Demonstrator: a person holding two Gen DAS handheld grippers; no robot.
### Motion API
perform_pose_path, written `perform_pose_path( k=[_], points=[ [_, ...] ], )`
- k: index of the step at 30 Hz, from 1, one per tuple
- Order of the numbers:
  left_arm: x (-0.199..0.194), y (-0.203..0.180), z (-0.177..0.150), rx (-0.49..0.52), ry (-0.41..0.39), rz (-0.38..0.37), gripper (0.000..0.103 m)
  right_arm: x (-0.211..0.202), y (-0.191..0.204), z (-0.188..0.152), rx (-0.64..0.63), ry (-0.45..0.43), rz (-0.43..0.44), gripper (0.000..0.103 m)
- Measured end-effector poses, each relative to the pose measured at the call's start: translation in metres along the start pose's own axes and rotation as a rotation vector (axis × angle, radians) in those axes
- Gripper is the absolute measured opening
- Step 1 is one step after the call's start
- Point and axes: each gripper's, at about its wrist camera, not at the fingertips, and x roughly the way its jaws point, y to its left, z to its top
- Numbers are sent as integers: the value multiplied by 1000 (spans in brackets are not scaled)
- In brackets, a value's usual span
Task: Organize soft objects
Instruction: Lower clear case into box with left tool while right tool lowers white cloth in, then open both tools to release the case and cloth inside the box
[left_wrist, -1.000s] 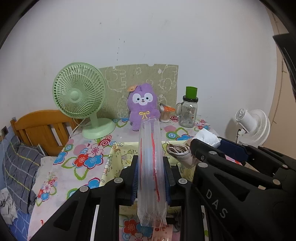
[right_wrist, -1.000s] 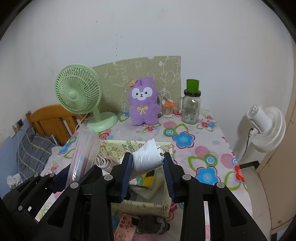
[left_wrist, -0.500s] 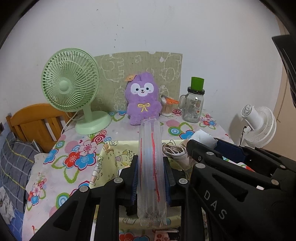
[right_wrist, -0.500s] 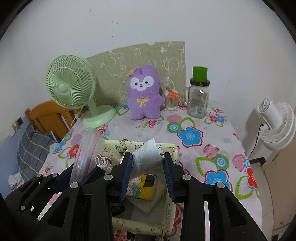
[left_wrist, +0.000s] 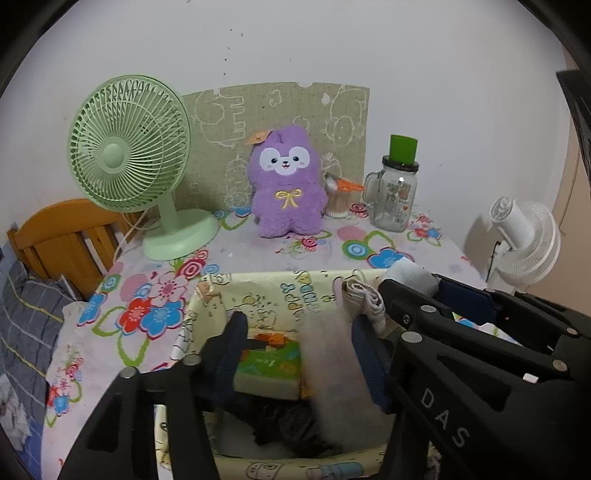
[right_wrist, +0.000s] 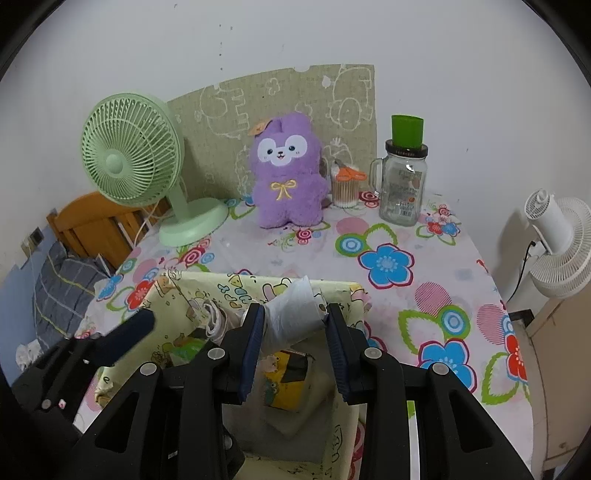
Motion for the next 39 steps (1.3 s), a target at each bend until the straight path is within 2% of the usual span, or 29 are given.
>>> perform_pose_path(
  k=[3,8,10,11,12,14,16,18,24,39],
  points=[
    [0,3,-1,11,5,15,71,2,4,-1,-9,2,0,37],
    [-3,9,-5,16,15,19,78,4,14,-3,-48,-3,13,42],
    [-4,11,-7,17,22,32,80,5,18,-4,-64,4,20,50],
    [-4,13,-8,14,24,38,80,5,19,-5,-66,7,14,58],
    [-4,15,-9,8,28,42,80,4,19,-5,-66,6,12,71],
    [-5,19,-11,-2,35,19,84,1,20,-5,-70,-3,37,83],
    [-8,20,-11,-1,31,16,85,-3,24,-7,-88,-14,32,84],
    [-12,20,-12,4,28,17,87,-7,28,-8,-103,-21,25,90],
    [-25,18,-13,-1,16,-3,88,-23,26,-11,-93,-33,13,96],
    [-78,3,-16,0,-39,-29,88,-87,25,-23,-81,-104,-33,101]
  ],
)
